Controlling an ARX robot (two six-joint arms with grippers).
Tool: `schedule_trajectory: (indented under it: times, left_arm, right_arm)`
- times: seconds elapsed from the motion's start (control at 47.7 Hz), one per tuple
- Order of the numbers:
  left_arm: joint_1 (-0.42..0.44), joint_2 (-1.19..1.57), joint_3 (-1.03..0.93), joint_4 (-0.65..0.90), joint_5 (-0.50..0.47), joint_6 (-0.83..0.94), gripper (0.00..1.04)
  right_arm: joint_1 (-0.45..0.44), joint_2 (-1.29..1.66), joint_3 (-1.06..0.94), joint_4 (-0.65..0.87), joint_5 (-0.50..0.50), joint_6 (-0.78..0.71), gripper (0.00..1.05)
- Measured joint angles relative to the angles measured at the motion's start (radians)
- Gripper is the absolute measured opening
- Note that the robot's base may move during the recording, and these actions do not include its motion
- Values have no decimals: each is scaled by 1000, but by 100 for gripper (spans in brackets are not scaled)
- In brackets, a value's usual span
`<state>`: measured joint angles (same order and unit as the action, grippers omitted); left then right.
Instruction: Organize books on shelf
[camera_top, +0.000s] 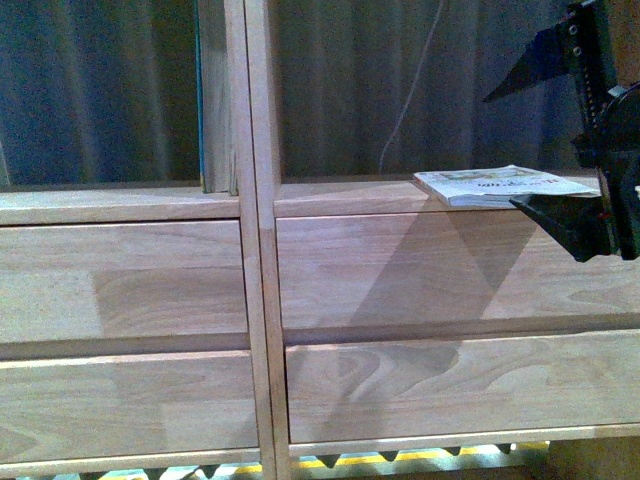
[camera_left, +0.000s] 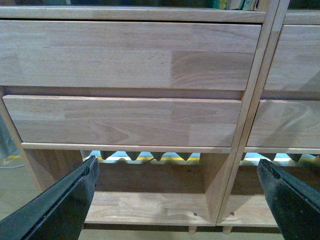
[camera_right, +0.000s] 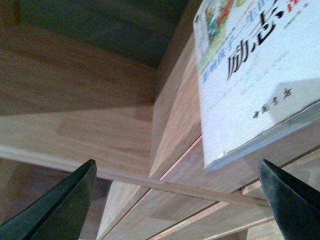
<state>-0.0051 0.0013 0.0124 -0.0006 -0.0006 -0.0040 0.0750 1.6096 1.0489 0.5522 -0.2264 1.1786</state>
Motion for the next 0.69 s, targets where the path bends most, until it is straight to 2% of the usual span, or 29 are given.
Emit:
schedule_trajectory:
  times: [0.42,0.524,0.692]
  left_arm:
    - [0,0,0,0,0,0,98]
    - [0,0,0,0,0,0,98]
    - [0,0,0,0,0,0,98]
  right_arm:
    - [-12,201,164,-55,147,18,98]
    - [-18,233,227,-112,192,-5,98]
    - [-20,257,277,-143,224,-39,78]
